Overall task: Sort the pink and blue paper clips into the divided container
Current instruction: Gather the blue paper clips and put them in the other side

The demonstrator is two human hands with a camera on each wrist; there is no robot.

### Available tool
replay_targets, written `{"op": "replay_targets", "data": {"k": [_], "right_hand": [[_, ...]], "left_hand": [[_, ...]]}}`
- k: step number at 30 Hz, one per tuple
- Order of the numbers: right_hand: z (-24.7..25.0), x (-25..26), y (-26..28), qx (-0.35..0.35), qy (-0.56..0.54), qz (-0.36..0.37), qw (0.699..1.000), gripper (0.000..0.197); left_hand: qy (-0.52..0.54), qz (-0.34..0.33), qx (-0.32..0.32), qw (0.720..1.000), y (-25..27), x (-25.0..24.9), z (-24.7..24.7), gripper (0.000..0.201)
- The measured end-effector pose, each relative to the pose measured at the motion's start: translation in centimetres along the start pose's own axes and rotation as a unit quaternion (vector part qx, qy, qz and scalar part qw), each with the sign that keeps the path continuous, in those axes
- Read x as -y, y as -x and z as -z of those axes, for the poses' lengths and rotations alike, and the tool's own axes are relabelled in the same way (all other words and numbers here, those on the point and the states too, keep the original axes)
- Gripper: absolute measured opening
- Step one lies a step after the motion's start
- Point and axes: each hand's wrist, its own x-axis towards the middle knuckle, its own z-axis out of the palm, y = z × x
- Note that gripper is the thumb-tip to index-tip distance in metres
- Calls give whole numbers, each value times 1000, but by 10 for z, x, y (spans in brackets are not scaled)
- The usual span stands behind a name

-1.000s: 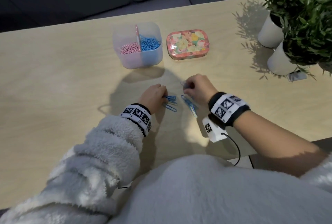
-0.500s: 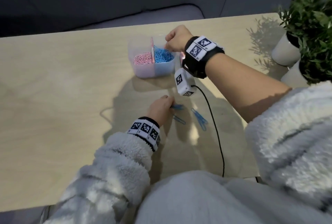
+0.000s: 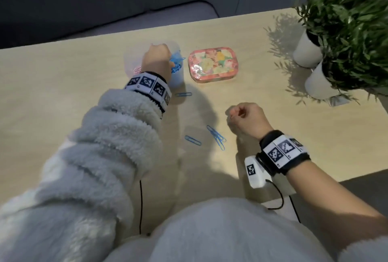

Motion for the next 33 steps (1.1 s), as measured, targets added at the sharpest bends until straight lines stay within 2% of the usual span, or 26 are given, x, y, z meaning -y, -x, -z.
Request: {"op": "replay_targets", "data": {"k": [2,3,6,7,9,10,13,16,22,25,27,28,33], "right_hand": [[-6,-12,9,21,18,-15,999,17],[-11,-14,12,39,35,-22,998,18],[-24,-8,23,83,111,-5,990,23],[-28,-5,26,88,128,9,988,29],[-33,1,28,92,144,43,984,33],[-36,2,29,91,152,59,982,31],[-42,4,29,93,158,75,980,20],[-44,4,31,88,155,59,982,14],[-45,-1,36,83,194,69,975,6],[-47,-1,37,77,206,70,973,10],[-49,-1,37,80,211,67,972,13],[-50,-1,37,83,217,70,970,13],[-41,1,32,131,205,70,967,10]], "left_hand": [[-35,9,31,999,-5,-2,0,37],[-47,-4,21,999,-1,-3,0,37],[-44,-134,-98,985,25,-4,-9,20],[-24,-183,-111,977,37,-3,-15,15],[1,-246,-51,968,57,5,-32,15],[-10,-253,-8,967,65,10,-42,21],[-77,-207,74,973,72,27,-68,49],[-109,-194,123,967,75,34,-79,62],[-81,-251,129,956,124,41,-91,74],[-105,-296,102,944,140,45,-99,56],[-59,-274,72,957,139,46,-101,32],[-40,-253,80,963,138,44,-99,23],[-8,-190,118,975,129,38,-99,17]]}}
